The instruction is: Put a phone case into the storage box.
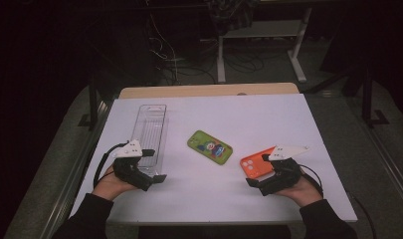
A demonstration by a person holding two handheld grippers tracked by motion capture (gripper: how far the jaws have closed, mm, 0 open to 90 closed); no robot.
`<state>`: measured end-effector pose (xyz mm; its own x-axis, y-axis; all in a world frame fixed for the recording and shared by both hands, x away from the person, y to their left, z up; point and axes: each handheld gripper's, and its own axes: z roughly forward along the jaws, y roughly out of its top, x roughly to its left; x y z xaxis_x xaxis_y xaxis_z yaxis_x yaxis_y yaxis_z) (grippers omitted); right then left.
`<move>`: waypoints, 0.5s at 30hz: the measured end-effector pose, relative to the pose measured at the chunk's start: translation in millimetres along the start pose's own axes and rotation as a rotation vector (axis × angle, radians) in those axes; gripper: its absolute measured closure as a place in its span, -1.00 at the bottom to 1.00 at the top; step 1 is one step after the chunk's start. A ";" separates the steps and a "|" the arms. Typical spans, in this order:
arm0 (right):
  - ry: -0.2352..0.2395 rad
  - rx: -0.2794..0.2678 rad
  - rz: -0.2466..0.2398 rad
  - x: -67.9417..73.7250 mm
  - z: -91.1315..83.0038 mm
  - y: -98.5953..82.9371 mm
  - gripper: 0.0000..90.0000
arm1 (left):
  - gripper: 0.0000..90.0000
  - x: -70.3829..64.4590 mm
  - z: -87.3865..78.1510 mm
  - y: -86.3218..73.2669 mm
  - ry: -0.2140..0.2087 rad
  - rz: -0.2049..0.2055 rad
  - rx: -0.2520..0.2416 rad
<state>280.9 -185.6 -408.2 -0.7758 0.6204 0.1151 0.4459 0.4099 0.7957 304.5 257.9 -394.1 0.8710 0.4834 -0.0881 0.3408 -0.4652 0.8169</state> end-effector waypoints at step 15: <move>-0.023 0.012 0.024 -21.7 -2.6 14.8 -0.72 | -1.00 3.2 -4.6 -3.2 0.011 -0.030 -0.020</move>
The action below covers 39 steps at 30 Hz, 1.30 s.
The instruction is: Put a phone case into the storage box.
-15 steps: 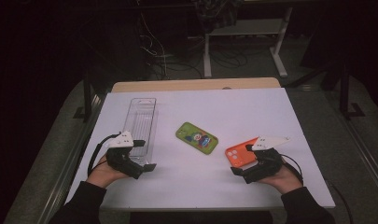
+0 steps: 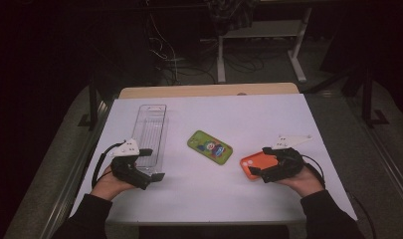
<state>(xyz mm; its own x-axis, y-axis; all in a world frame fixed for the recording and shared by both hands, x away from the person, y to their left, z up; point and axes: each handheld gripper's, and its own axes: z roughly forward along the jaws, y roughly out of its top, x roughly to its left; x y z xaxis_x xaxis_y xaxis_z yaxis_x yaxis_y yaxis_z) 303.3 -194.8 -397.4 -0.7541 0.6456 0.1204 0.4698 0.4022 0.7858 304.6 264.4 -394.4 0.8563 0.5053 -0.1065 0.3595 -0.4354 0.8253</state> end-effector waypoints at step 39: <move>-0.219 0.281 0.122 -97.2 36.5 30.2 0.96 | -1.00 4.7 -5.8 -3.4 0.008 -0.021 -0.015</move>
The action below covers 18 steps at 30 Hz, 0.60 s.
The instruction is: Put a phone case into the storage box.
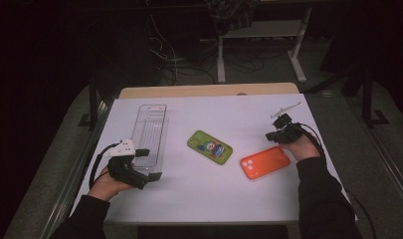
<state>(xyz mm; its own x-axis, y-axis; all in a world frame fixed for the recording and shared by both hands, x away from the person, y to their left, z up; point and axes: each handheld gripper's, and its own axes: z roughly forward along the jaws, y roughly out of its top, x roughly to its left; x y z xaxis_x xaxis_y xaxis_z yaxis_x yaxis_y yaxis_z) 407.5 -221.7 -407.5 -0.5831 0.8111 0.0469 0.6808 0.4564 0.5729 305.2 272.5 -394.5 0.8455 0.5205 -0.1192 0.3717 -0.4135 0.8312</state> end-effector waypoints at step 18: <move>-0.014 0.107 -0.024 -16.6 17.9 -10.4 0.96 | -1.00 -0.7 1.1 -0.4 -0.004 -0.002 0.002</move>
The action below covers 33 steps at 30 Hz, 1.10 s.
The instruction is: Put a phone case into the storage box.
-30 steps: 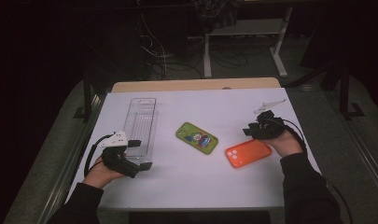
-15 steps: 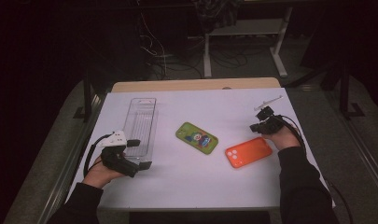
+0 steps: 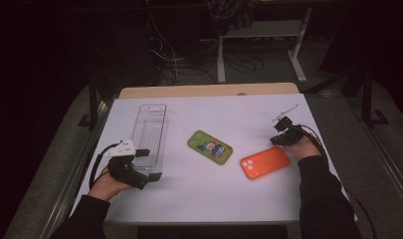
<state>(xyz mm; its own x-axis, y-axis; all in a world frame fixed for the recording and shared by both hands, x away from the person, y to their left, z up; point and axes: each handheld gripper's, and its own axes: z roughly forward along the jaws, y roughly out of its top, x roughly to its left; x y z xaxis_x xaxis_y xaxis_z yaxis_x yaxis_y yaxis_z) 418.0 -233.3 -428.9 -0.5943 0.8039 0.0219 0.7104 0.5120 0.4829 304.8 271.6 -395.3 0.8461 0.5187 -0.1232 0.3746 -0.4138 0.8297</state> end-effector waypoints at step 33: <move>0.109 0.043 -0.095 22.2 -25.1 -45.1 0.97 | -1.00 -0.9 -1.3 0.2 0.000 0.020 0.016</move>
<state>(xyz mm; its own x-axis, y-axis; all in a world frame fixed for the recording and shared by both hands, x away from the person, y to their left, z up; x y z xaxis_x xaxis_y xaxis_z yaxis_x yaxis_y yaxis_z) 363.4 -246.2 -428.2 -0.6953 0.7148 0.0741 0.6631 0.5984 0.4497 303.6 272.0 -394.4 0.8531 0.5106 -0.1069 0.3640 -0.4359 0.8231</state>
